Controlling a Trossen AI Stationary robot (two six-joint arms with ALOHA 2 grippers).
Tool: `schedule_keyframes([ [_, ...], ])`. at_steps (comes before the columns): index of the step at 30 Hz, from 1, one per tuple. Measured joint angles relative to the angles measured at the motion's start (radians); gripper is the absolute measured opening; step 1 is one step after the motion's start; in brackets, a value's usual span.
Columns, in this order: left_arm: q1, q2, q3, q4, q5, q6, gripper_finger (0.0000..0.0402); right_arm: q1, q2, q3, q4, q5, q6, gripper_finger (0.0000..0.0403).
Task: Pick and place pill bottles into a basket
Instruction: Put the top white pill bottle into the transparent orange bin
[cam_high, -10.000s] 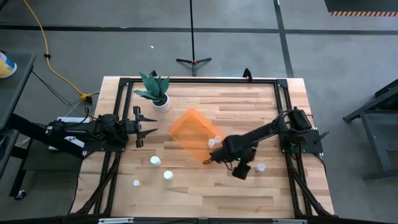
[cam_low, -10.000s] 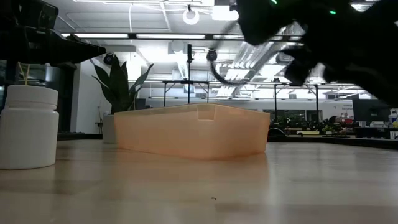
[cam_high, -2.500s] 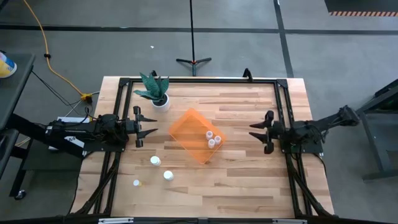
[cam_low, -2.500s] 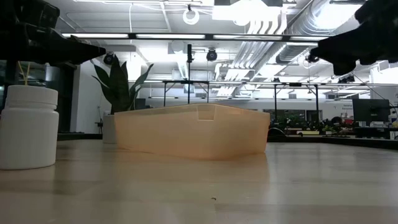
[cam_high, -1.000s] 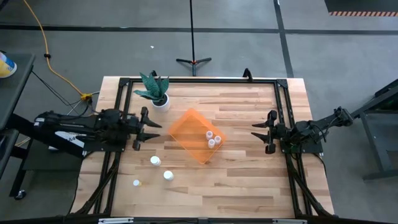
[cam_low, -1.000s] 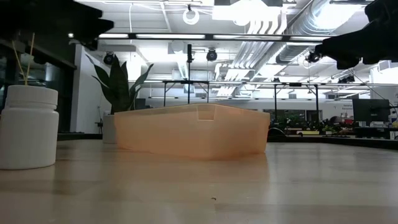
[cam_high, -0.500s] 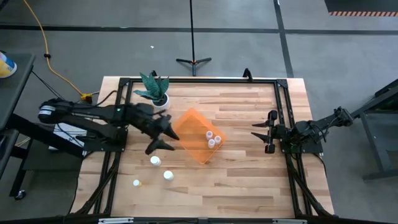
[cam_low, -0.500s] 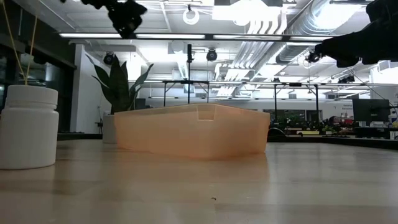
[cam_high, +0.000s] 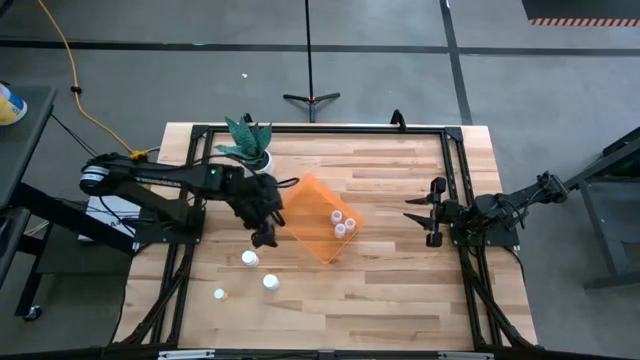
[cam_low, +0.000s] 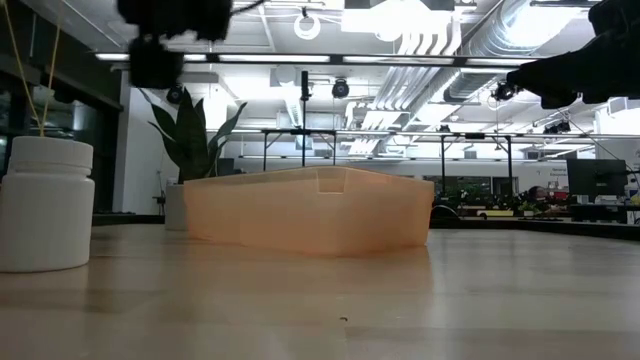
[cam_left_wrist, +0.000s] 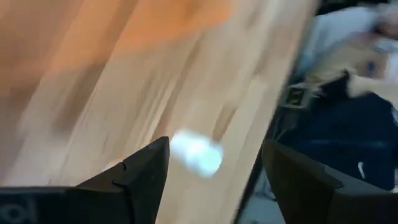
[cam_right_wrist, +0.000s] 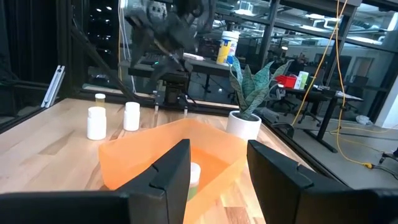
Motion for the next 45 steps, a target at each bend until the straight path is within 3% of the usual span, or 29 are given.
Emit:
schedule_keyframes([
  [7, -0.084, 0.000, 0.000, -0.348, -0.113, -0.348, 0.0278, 0.000, 0.005, 0.000, 0.000, -0.001, 0.000, 0.0149],
  [14, -0.214, 0.009, 0.000, -0.369, -0.293, -0.575, 0.0278, 0.000, 0.005, 0.000, 0.000, 0.000, 0.000, 0.0149],
  [19, -0.304, 0.051, 0.000, -0.366, -0.320, -0.678, 0.0278, 0.000, 0.005, 0.000, 0.000, 0.000, 0.000, 0.0149],
  [28, -0.407, 0.169, 0.000, -0.254, -0.350, -0.609, 0.0278, 0.000, 0.005, 0.000, 0.000, 0.000, 0.000, 0.0149],
  [35, -0.406, 0.226, 0.000, -0.243, -0.393, -0.462, 0.0278, 0.000, 0.005, 0.000, 0.000, 0.001, 0.000, 0.0149],
  [45, -0.406, 0.247, -0.001, -0.242, -0.412, -0.433, 0.0278, 0.000, 0.005, 0.000, 0.000, 0.002, -0.001, 0.0149],
])
